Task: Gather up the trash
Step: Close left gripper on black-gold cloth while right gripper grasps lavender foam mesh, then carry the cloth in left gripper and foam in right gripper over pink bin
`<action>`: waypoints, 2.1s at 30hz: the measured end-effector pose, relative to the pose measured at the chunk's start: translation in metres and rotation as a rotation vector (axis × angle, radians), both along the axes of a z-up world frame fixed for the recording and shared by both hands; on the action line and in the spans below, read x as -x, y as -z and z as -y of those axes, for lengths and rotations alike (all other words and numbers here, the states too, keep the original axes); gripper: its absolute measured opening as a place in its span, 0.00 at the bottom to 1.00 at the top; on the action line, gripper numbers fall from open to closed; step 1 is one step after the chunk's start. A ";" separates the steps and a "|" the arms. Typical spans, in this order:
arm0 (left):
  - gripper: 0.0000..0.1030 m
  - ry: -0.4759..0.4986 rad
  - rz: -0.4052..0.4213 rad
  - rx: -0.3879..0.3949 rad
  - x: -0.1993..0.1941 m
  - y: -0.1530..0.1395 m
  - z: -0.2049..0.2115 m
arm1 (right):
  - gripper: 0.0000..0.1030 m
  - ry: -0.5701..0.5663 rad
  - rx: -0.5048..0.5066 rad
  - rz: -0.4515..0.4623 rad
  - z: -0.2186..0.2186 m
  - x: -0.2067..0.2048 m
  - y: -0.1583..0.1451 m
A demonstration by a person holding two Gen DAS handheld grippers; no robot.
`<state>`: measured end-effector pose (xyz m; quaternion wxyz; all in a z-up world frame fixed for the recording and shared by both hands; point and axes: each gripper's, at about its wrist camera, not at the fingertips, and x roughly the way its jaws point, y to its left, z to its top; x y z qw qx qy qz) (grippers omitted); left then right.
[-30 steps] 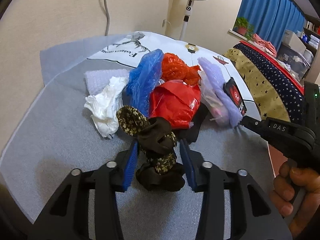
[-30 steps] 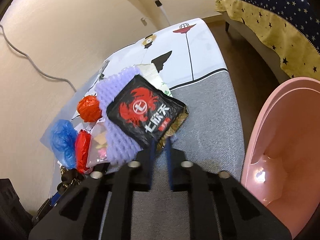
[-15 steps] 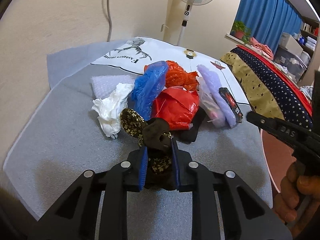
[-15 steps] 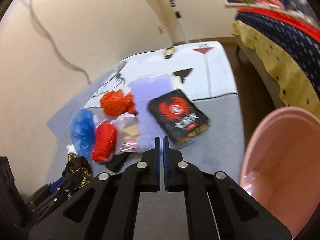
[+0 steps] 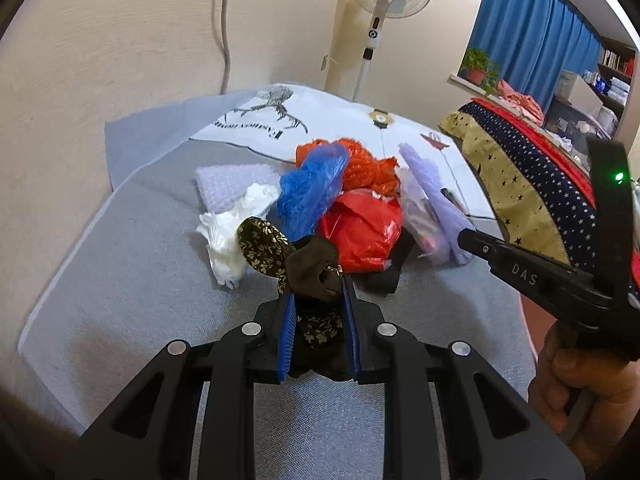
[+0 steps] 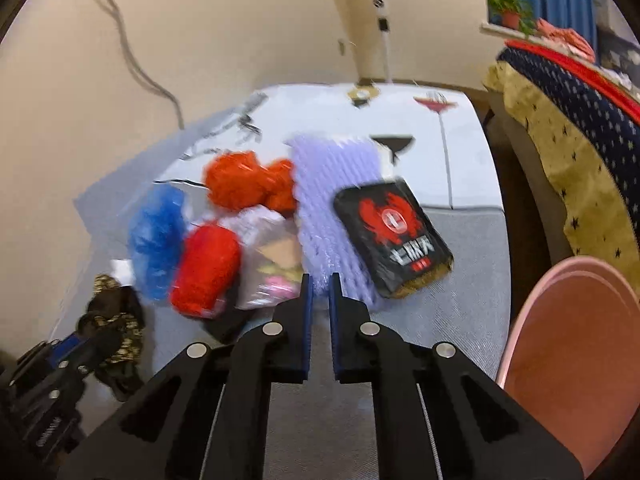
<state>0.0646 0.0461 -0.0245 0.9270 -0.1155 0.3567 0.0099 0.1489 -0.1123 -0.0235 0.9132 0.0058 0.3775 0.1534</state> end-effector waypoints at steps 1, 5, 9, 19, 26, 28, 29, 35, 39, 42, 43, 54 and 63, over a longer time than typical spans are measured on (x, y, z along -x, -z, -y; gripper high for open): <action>0.20 0.002 0.006 0.002 0.002 -0.002 0.000 | 0.07 -0.015 0.002 0.015 -0.005 0.006 -0.008; 0.20 0.011 0.029 0.014 0.010 -0.010 -0.004 | 0.07 -0.045 0.012 0.057 -0.016 0.029 -0.033; 0.20 0.024 0.061 0.010 0.024 -0.021 -0.006 | 0.07 -0.049 0.001 0.069 -0.019 0.052 -0.051; 0.20 0.098 0.108 -0.026 0.053 -0.036 0.001 | 0.07 0.036 0.033 0.109 0.011 0.117 -0.076; 0.21 0.129 0.125 -0.045 0.068 -0.044 0.010 | 0.07 0.091 0.028 0.143 0.033 0.151 -0.089; 0.20 0.129 0.131 -0.045 0.070 -0.047 0.011 | 0.07 0.098 0.029 0.155 0.038 0.162 -0.092; 0.20 0.130 0.134 -0.046 0.071 -0.048 0.012 | 0.07 0.101 0.028 0.158 0.040 0.167 -0.093; 0.20 0.152 0.151 -0.048 0.074 -0.051 0.025 | 0.07 0.156 0.002 0.182 0.062 0.186 -0.101; 0.20 0.179 0.164 -0.041 0.077 -0.055 0.039 | 0.07 0.202 -0.001 0.200 0.079 0.195 -0.104; 0.20 0.212 0.182 -0.045 0.077 -0.059 0.053 | 0.07 0.248 -0.006 0.217 0.097 0.199 -0.108; 0.20 0.224 0.187 -0.043 0.076 -0.059 0.057 | 0.07 0.272 -0.009 0.224 0.104 0.200 -0.109; 0.20 0.324 0.210 -0.020 0.068 -0.064 0.110 | 0.07 0.412 -0.011 0.250 0.153 0.201 -0.113; 0.20 0.383 0.224 -0.010 0.051 -0.064 0.150 | 0.07 0.483 -0.012 0.232 0.186 0.196 -0.106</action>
